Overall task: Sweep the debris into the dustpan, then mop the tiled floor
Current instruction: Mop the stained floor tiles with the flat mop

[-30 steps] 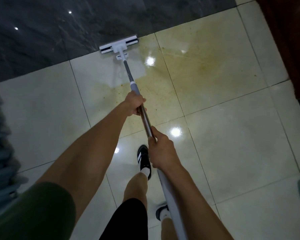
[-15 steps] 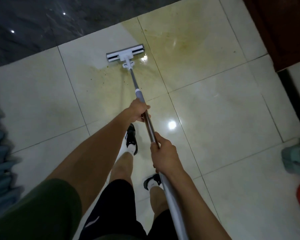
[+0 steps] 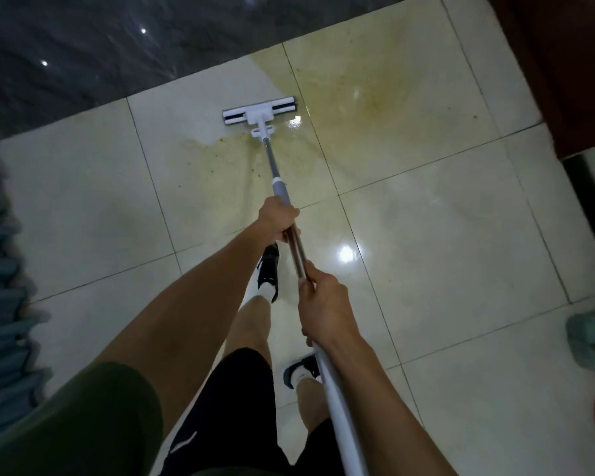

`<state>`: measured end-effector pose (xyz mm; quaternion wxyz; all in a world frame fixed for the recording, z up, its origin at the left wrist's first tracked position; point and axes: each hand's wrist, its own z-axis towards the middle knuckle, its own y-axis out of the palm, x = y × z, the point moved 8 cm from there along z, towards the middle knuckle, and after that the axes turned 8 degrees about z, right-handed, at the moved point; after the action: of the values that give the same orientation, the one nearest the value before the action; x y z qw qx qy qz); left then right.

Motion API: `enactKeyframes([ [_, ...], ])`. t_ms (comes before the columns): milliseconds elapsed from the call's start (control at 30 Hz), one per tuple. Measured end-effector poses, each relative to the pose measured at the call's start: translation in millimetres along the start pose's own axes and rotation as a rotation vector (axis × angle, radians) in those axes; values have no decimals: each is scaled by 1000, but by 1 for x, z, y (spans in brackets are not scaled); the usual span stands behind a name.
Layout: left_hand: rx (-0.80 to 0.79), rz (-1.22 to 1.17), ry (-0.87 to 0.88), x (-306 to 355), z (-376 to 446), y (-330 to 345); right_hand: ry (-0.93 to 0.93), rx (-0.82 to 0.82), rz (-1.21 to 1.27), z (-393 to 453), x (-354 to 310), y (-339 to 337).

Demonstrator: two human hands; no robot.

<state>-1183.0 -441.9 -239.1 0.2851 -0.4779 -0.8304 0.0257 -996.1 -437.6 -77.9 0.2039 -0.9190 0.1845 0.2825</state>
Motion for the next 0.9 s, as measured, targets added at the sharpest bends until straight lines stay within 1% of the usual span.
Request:
enactKeyframes([
  [133,27,-26,-5,42,37,-32,-28,1,-19,43,-46,5],
  [333,62,44,18,126,108,-92,-68,43,0,125,-136,15],
  [567,43,42,36,211,171,-138,-66,63,29,205,-219,18],
  [733,10,63,48,237,194,-150,-30,70,92,231,-237,22],
  [900,-28,92,45,216,189,-136,-71,85,45,208,-217,20],
])
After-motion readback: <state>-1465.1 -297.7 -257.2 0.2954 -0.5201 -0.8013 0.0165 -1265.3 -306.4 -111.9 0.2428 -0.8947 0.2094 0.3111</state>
